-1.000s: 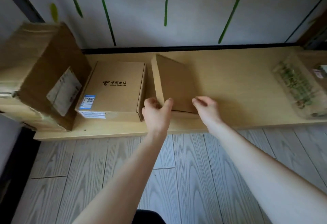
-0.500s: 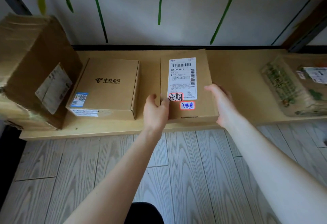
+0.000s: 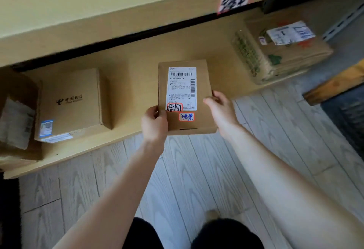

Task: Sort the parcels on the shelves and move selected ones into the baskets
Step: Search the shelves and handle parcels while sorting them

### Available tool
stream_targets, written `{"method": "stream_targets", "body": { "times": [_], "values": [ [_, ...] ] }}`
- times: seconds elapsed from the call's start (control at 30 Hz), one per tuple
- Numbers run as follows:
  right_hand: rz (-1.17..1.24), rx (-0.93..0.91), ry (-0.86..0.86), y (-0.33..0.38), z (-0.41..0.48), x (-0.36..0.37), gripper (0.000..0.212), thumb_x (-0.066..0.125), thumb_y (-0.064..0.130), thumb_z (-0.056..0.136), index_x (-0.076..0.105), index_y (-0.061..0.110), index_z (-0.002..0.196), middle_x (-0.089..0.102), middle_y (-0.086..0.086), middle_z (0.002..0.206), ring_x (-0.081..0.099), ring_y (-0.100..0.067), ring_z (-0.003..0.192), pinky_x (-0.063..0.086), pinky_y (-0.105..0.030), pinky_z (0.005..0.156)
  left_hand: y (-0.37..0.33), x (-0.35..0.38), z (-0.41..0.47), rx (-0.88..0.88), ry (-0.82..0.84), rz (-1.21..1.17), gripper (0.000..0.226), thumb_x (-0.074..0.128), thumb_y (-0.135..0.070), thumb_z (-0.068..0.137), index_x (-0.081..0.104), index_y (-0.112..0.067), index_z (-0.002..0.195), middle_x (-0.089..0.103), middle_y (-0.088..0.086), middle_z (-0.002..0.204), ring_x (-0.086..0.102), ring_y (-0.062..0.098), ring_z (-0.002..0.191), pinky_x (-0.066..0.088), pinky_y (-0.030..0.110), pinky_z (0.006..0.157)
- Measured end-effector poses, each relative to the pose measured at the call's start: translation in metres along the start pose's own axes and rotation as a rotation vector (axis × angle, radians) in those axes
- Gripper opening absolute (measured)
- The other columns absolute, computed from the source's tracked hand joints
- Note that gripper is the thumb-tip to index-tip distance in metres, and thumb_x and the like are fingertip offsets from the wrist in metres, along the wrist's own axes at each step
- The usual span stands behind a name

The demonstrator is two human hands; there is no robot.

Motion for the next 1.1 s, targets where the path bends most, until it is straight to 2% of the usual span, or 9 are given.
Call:
{"method": "stream_targets", "body": {
  "times": [0.1,0.27,0.33,0.53,0.67,0.73,0.83,0.93,1.1],
  "values": [
    [0.041,0.076,-0.119,0.017,-0.044,-0.077,0.016,0.055,0.01,0.085,0.058,0.025,0.091,0.062,0.003,0.091,0.057,-0.011,0.079,0.042,-0.02,0.066,-0.03,0.034,-0.063,0.006,0.092,0.128,0.019,0.043,-0.009,0.091,0.061,-0.012,0.097,0.058,0.002,0.084,0.047,0.018,0.077,0.035,0.022,0.056],
    [0.175,0.196,-0.333,0.042,-0.152,-0.208,0.02,0.049,0.007,0.085,0.059,0.025,0.082,0.061,0.009,0.07,0.056,-0.002,0.055,0.04,-0.011,0.045,-0.074,0.089,-0.195,0.028,0.345,0.29,0.018,0.041,-0.008,0.091,0.058,-0.012,0.089,0.058,0.003,0.081,0.047,0.016,0.07,0.035,0.021,0.053],
    [0.223,0.23,-0.427,0.051,-0.203,-0.259,0.019,0.05,0.009,0.086,0.062,0.023,0.088,0.061,0.013,0.071,0.057,0.007,0.05,0.038,-0.006,0.04,-0.091,0.107,-0.253,0.036,0.451,0.342,0.019,0.041,-0.007,0.091,0.058,-0.013,0.088,0.058,-0.004,0.074,0.047,0.01,0.063,0.038,0.012,0.047],
    [0.366,0.266,-0.651,0.069,-0.337,-0.4,0.021,0.051,0.011,0.087,0.06,0.03,0.09,0.062,0.019,0.068,0.057,0.013,0.047,0.039,-0.005,0.04,-0.13,0.163,-0.421,0.028,0.706,0.43,0.023,0.042,-0.009,0.091,0.063,-0.013,0.1,0.064,-0.002,0.088,0.056,0.011,0.074,0.041,0.018,0.055],
    [0.493,0.315,-0.781,0.054,-0.391,-0.492,0.027,0.05,0.011,0.088,0.059,0.03,0.105,0.063,0.018,0.074,0.062,-0.002,0.067,0.049,-0.02,0.062,-0.144,0.223,-0.518,0.094,0.814,0.472,0.02,0.043,-0.008,0.092,0.06,-0.018,0.096,0.061,-0.007,0.084,0.055,0.0,0.071,0.041,0.011,0.051],
    [0.577,0.336,-0.834,0.039,-0.41,-0.537,0.028,0.05,0.012,0.09,0.056,0.03,0.109,0.062,0.015,0.081,0.061,-0.004,0.073,0.049,-0.021,0.063,-0.142,0.259,-0.561,0.107,0.857,0.522,0.019,0.043,-0.009,0.093,0.059,-0.018,0.099,0.06,-0.006,0.087,0.055,0.0,0.072,0.041,0.013,0.055],
    [0.661,0.356,-0.852,0.015,-0.426,-0.606,0.024,0.048,0.015,0.092,0.053,0.032,0.108,0.062,0.015,0.085,0.061,0.0,0.072,0.046,-0.014,0.051,-0.132,0.317,-0.62,0.113,0.909,0.576,0.02,0.043,-0.009,0.094,0.06,-0.014,0.102,0.062,-0.001,0.092,0.058,0.006,0.075,0.042,0.014,0.056],
    [0.717,0.4,-0.873,-0.009,-0.439,-0.666,0.02,0.047,0.015,0.093,0.053,0.028,0.107,0.063,0.011,0.089,0.061,-0.005,0.078,0.047,-0.019,0.056,-0.117,0.366,-0.67,0.077,0.937,0.627,0.022,0.042,-0.008,0.094,0.061,-0.009,0.105,0.064,0.005,0.099,0.061,0.015,0.083,0.047,0.019,0.062],
    [0.796,0.439,-0.892,-0.044,-0.459,-0.762,0.014,0.051,0.015,0.091,0.058,0.025,0.098,0.064,0.008,0.091,0.061,-0.01,0.083,0.049,-0.024,0.063,-0.095,0.448,-0.747,0.028,1.0,0.674,0.02,0.041,-0.007,0.094,0.058,-0.011,0.105,0.064,0.005,0.1,0.061,0.011,0.08,0.048,0.019,0.061]
  ]
}}
Point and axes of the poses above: each hand's wrist, its own z-axis towards the middle knuckle, its own x-axis out of the palm, y = z × x, the point moved 5 cm from there along z, towards the middle knuckle
